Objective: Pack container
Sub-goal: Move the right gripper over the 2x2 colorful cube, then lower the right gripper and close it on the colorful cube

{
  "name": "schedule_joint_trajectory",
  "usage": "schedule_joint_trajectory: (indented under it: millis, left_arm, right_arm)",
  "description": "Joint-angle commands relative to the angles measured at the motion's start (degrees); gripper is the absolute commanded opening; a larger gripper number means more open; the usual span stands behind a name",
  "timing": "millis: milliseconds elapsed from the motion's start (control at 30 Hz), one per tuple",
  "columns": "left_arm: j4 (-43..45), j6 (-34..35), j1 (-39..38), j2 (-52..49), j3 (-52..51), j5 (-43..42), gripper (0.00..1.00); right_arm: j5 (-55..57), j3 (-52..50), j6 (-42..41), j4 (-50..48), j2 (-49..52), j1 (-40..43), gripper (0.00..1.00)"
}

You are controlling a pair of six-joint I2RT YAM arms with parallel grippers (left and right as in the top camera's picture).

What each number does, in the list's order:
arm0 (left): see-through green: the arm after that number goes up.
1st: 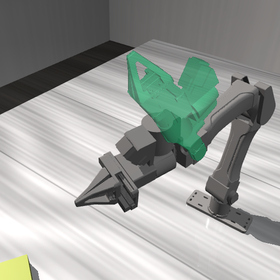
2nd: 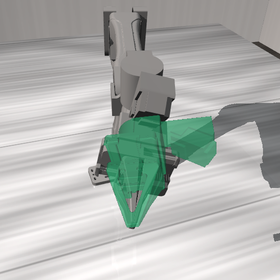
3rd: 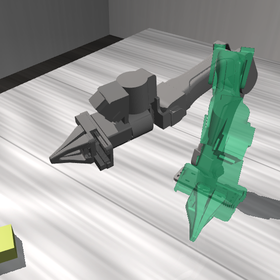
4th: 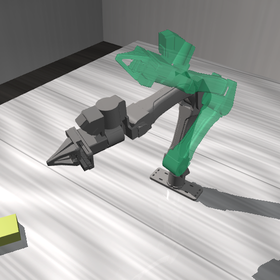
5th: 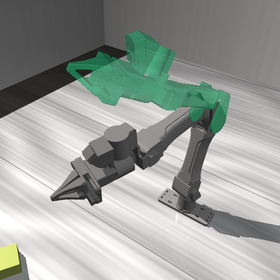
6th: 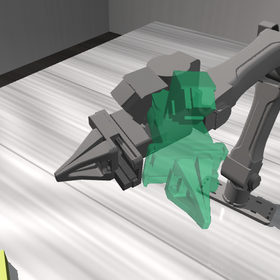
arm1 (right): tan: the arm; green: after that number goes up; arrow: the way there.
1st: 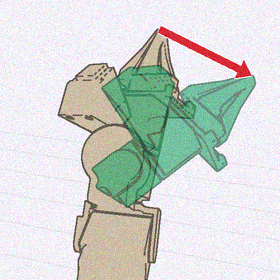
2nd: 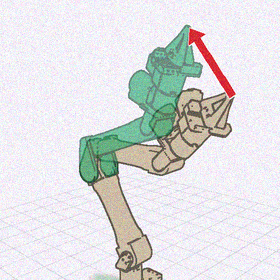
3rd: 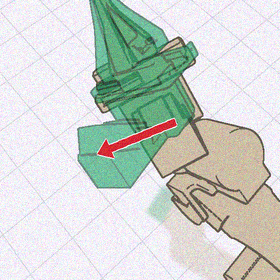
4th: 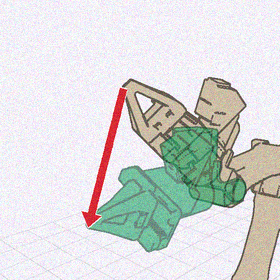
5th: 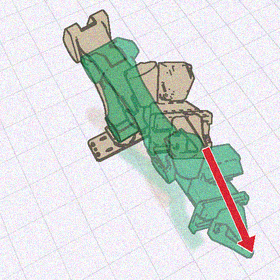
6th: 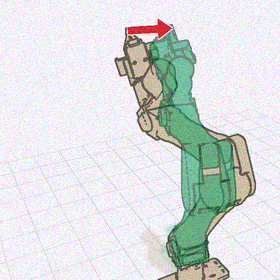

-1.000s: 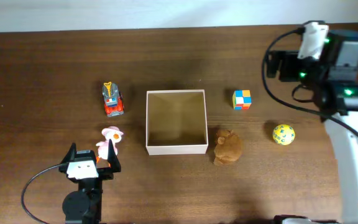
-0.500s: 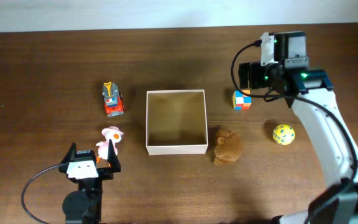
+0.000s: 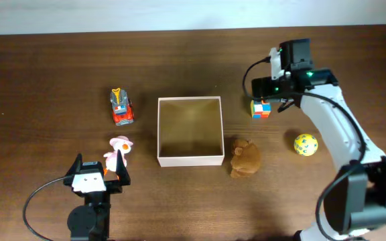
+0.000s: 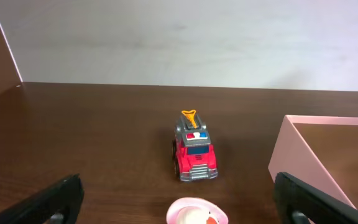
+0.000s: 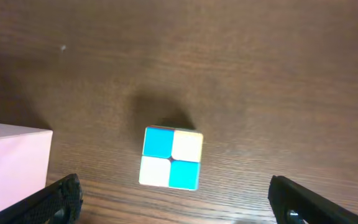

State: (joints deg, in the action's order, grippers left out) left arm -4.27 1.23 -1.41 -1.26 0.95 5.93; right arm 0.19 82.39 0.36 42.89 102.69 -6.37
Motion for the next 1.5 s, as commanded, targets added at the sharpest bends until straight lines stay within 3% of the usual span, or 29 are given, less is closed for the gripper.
schedule_joint_trajectory:
  millis: [0,567,1467]
  left_arm:
    - [0.2,-0.9,0.3,0.5,-0.4,-0.6,0.99]
    - [0.2,-0.9,0.3,0.5,-0.4,-0.6,0.99]
    - [0.1,-0.9,0.3,0.5,-0.4,-0.6,0.99]
  right_arm:
    - [0.7,1.3,-3.6,-0.4,3.0,-1.1,0.99]
    - [3.1,1.2,-5.0,-6.2,9.8,-1.0,0.99]
    - [4.2,1.2,-6.9,-7.3,18.7,-1.0,0.99]
